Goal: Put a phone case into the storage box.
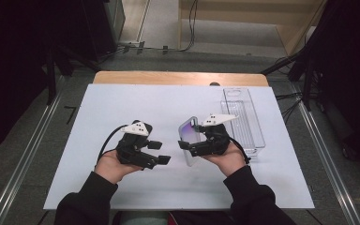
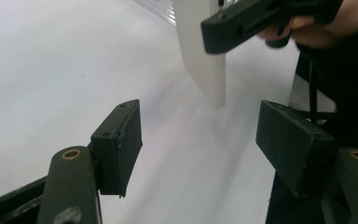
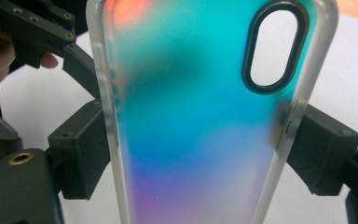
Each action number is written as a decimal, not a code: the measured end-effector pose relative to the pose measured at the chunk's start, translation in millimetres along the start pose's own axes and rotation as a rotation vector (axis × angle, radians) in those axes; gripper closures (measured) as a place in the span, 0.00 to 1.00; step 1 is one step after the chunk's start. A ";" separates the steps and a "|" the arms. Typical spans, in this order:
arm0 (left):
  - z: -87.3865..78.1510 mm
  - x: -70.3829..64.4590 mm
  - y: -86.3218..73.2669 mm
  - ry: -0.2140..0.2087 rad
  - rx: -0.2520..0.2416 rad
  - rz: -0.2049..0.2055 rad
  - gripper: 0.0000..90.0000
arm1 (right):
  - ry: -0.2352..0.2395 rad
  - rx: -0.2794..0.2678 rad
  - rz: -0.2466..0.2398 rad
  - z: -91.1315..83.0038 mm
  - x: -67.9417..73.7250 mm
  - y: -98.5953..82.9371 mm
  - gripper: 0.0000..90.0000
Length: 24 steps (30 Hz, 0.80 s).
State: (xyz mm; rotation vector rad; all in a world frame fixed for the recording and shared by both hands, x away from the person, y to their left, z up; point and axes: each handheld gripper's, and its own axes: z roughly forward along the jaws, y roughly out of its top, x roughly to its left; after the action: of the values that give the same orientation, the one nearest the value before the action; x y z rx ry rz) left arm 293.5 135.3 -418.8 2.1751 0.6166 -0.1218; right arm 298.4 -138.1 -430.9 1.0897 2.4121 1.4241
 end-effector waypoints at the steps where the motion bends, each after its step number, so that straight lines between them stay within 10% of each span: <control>1: 0.7 0.7 -2.9 0.001 0.000 0.008 0.35 | 0.003 0.003 -0.004 -1.3 -0.9 0.3 0.16; 24: -12.0 11.5 -44.8 0.029 0.018 -0.024 0.35 | 0.070 0.012 -0.056 -35.0 -12.7 10.7 0.16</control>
State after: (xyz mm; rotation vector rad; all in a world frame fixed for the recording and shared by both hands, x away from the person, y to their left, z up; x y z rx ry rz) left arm 281.0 172.2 -446.5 2.1909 0.6603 -0.1092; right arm 297.4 -167.9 -406.2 0.9833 2.4812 1.4548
